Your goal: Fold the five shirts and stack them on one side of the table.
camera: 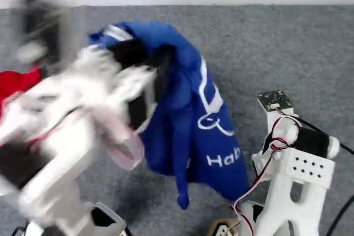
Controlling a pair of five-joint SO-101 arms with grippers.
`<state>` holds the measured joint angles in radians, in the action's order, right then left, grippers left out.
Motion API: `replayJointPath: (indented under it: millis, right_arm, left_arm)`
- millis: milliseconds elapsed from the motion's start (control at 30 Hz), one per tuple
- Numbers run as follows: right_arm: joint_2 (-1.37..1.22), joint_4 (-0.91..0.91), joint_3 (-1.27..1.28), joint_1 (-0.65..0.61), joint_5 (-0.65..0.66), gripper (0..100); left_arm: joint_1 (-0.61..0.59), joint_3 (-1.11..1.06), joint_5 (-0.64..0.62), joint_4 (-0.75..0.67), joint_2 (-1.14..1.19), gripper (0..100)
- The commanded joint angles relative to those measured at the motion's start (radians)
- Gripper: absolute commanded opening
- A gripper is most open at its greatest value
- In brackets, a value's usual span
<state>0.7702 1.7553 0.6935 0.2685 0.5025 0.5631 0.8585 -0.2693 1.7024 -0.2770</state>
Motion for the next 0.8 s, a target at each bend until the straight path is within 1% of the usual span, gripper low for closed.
replayJointPath:
  millis: [0,67,167,300,367,400,467,533,667,767]
  right_arm:
    - [0.015,0.018,-0.005,0.008,0.008,15.8]
    - [0.015,0.018,-0.005,0.008,0.008,15.8]
    - [0.015,0.018,-0.005,0.008,0.008,15.8]
    - [0.015,0.018,-0.005,0.008,0.008,15.8]
    - [0.015,0.021,-0.006,0.001,0.008,15.8]
    - [0.015,0.024,-0.012,-0.008,0.008,15.8]
    - [0.019,0.027,-0.023,-0.064,0.006,15.8]
    - [0.038,0.016,-0.029,-0.162,0.006,15.8]
    - [0.044,-0.035,-0.068,-0.415,-0.005,16.1]
    - [0.042,-0.071,-0.132,-0.553,-0.06,16.1]
  left_arm:
    - [-0.081,-0.308,0.04,-0.129,-0.017,1]
    - [-0.176,-0.526,0.041,-0.295,-0.015,1]
    - [-0.279,-0.881,0.038,-0.655,-0.015,1]
    - [-0.341,-1.294,0.038,-1.189,0.044,1]
    - [-0.347,-1.434,0.038,-1.404,0.106,1]
    - [-0.347,-1.481,0.038,-1.484,0.143,1]
    - [-0.348,-1.517,0.038,-1.565,0.221,1]
    - [-0.35,-1.506,0.038,-1.576,0.299,1]
    - [-0.351,-1.438,0.037,-1.568,0.423,1]
    - [-0.351,-1.389,-0.009,-1.496,0.427,2]
